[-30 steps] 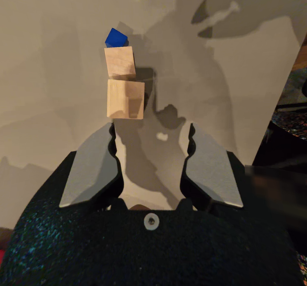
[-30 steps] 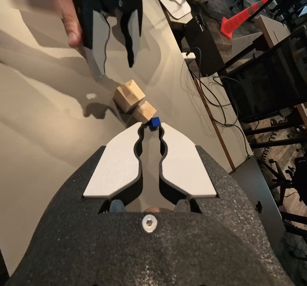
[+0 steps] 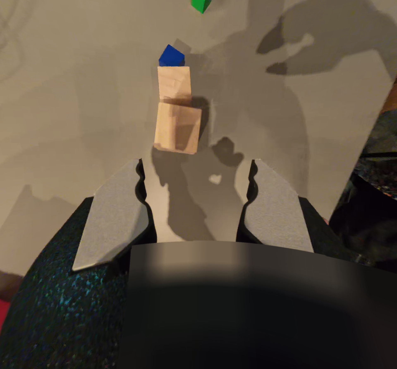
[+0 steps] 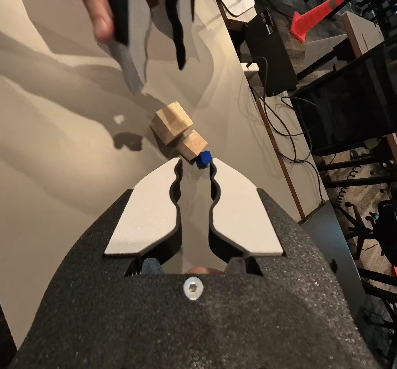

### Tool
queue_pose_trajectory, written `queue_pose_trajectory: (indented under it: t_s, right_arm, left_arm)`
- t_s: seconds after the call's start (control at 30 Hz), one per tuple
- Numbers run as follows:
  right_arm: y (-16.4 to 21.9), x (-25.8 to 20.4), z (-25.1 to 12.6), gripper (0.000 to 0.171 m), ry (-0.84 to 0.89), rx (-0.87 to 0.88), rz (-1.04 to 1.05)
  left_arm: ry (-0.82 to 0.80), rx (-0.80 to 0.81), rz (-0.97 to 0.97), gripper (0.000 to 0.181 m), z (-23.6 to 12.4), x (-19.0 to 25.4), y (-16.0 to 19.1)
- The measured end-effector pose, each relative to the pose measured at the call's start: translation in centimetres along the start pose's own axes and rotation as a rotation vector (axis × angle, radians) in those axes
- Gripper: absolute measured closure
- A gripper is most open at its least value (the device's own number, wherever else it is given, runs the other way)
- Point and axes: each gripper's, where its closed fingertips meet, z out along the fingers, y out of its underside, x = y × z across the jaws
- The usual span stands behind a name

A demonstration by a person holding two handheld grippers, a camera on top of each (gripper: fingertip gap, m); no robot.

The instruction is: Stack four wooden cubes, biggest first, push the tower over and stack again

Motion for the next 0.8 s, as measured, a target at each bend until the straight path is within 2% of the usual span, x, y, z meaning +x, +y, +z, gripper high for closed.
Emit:
queue_pose_trajectory:
  t_s: [0.23, 0.37, 0.8]
  right_arm:
    - [0.7, 0.6, -0.7, 0.148, 0.009, 0.007, 0.011]
    - [1.0, 0.8, -0.8, 0.148, 0.008, 0.014, 0.016]
    - [1.3, 1.0, -0.9, 0.148, 0.000, 0.017, 0.018]
  left_arm:
    - [-0.035, -0.199, -0.022, 0.094, 6.2, -1.5, -3.4]
    - [-0.025, -0.233, -0.053, 0.102, 8.6, -2.0, -4.5]
    - [-0.080, -0.297, -0.056, 0.106, 11.4, -3.0, -4.7]
